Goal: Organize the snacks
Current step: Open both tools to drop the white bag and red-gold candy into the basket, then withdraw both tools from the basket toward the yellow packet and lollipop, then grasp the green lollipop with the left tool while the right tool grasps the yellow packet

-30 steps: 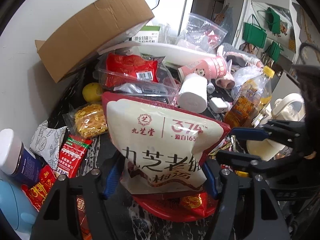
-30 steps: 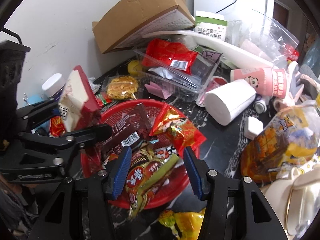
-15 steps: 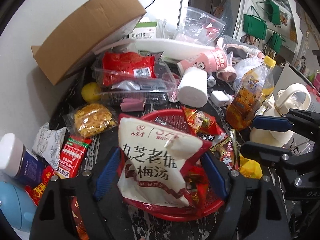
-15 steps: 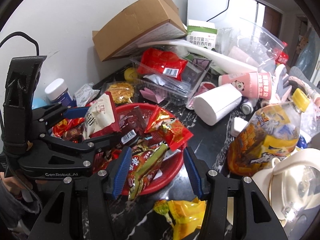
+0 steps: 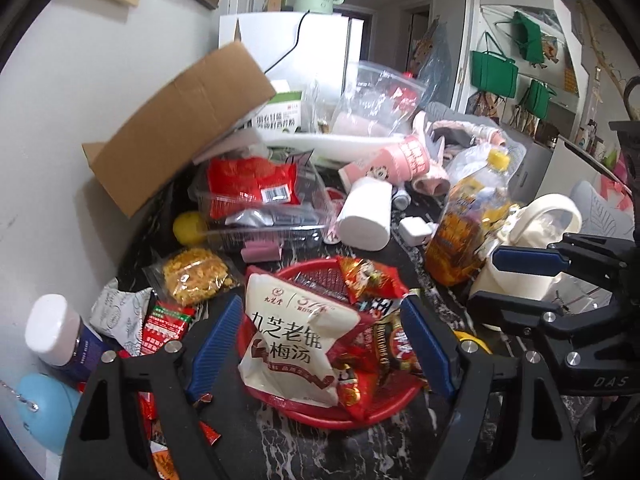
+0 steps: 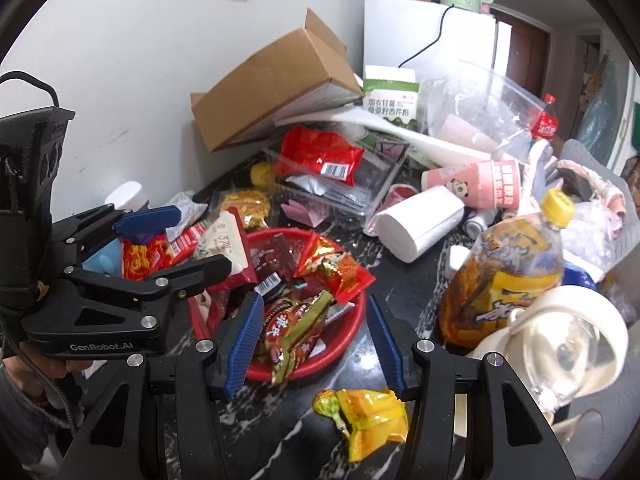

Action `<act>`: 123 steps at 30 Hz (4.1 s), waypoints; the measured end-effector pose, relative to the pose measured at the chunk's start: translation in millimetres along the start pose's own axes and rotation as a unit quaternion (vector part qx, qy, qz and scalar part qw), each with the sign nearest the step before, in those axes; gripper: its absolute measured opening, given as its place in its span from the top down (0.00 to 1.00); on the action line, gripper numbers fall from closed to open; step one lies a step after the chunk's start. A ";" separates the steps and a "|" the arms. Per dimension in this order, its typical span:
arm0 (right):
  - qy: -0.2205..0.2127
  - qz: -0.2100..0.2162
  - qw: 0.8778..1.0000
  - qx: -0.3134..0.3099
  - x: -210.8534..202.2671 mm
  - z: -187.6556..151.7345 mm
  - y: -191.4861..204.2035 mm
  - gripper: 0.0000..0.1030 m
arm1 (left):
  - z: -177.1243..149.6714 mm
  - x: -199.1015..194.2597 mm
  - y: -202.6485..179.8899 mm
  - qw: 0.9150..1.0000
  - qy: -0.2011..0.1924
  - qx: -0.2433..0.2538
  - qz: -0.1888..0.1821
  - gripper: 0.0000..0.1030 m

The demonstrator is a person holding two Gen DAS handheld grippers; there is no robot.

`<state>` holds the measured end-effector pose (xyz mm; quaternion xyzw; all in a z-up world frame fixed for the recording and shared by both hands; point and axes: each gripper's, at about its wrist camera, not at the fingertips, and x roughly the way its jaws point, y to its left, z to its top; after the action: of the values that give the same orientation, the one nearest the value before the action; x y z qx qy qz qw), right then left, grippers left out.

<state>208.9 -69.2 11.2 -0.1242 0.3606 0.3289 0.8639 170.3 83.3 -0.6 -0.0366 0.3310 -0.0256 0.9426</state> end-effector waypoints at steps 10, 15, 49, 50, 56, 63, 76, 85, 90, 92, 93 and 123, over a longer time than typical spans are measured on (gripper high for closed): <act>-0.037 -0.021 0.999 0.014 -57.4 -6.2 4.0 0.48 | 6.3 -56.0 -29.2 0.999 -0.032 0.021 -0.013 0.21; -0.053 -0.033 0.998 0.018 -84.8 -15.2 8.0 0.48 | 3.1 -79.3 -44.8 0.999 -0.040 0.028 -0.023 0.21; -0.036 -0.061 0.991 0.115 -131.7 -135.0 8.9 0.48 | -94.2 -104.0 -98.3 0.994 0.022 0.005 -0.106 0.21; -0.033 -0.060 0.991 0.118 -129.0 -137.4 8.4 0.48 | -97.1 -101.1 -97.7 0.994 0.026 0.003 -0.107 0.21; -0.015 -0.064 0.989 0.131 -108.7 -148.8 1.2 0.48 | -106.8 -84.2 -95.3 0.993 0.049 -0.010 -0.108 0.21; 0.008 -0.072 0.988 0.135 -80.8 -154.5 -10.0 0.48 | -114.9 -59.6 -91.4 0.994 0.063 -0.012 -0.084 0.21; 0.036 -0.047 0.990 0.124 -16.6 -135.7 -38.1 0.48 | -107.9 -16.3 -78.5 0.995 0.073 -0.025 -0.069 0.21; 0.051 -0.035 0.992 0.113 27.7 -125.4 -53.1 0.48 | -103.4 8.4 -75.9 0.993 0.086 -0.033 -0.068 0.21; 0.060 -0.032 0.992 0.103 48.0 -119.2 -57.1 0.48 | -102.4 16.9 -76.7 0.993 0.089 -0.032 -0.070 0.21; 0.062 -0.033 0.992 0.101 54.2 -118.0 -59.0 0.48 | -101.8 21.0 -76.7 0.993 0.091 -0.032 -0.069 0.21; 0.063 -0.032 0.992 0.100 55.9 -118.1 -59.7 0.48 | -102.0 23.1 -77.0 0.993 0.093 -0.032 -0.070 0.21; 0.062 -0.052 0.990 0.114 16.4 -158.2 -77.3 0.55 | -101.5 57.6 -102.2 0.992 0.098 -0.008 -0.077 0.34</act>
<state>182.7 -191.0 -114.3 -0.0634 0.4421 0.2315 0.8642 149.2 -27.9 -106.6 -0.0671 0.4181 -0.0993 0.9005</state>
